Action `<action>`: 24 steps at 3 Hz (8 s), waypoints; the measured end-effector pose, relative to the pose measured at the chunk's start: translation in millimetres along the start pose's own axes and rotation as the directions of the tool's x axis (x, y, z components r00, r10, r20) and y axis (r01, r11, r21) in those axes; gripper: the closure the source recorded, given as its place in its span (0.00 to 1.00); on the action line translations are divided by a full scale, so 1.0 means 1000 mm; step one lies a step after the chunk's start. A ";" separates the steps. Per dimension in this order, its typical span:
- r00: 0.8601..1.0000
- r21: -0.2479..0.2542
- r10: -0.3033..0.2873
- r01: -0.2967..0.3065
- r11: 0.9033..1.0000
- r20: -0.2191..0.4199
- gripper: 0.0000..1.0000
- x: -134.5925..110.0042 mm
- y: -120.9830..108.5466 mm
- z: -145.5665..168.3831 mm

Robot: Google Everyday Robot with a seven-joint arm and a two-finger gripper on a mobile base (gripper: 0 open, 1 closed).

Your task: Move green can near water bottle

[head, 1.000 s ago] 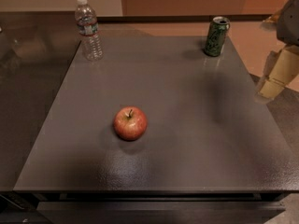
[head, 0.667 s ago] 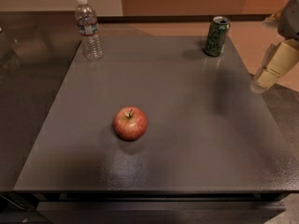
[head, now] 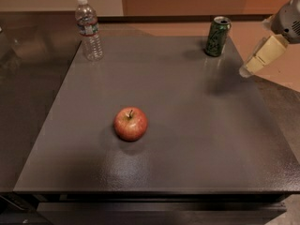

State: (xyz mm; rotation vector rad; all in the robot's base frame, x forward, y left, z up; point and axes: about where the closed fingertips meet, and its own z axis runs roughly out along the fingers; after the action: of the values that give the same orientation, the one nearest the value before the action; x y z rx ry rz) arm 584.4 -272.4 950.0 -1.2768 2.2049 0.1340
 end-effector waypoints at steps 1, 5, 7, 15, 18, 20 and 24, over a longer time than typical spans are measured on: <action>0.996 0.026 0.055 -0.057 0.998 0.066 0.00 -0.001 -0.034 0.025; 0.931 0.103 0.169 -0.212 0.972 0.322 0.00 -0.031 -0.147 0.118; 0.900 0.030 0.196 -0.225 0.974 0.388 0.16 -0.061 -0.156 0.147; 0.820 0.084 -0.030 -0.023 0.996 0.572 1.00 -0.206 -0.033 0.114; 0.745 -0.040 0.116 -0.119 0.992 0.657 1.00 -0.254 -0.011 0.147; 0.729 -0.123 0.154 -0.096 0.988 0.667 1.00 -0.290 0.009 0.180; 0.742 -0.220 0.147 0.001 0.975 0.654 0.59 -0.344 0.059 0.230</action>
Offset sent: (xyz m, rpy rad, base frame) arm 0.1252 -0.0234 -0.0339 0.1883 -0.1958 -0.1708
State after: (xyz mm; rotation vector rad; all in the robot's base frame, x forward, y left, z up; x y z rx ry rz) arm 763.2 104.7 930.5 -1.0191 1.6270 0.7564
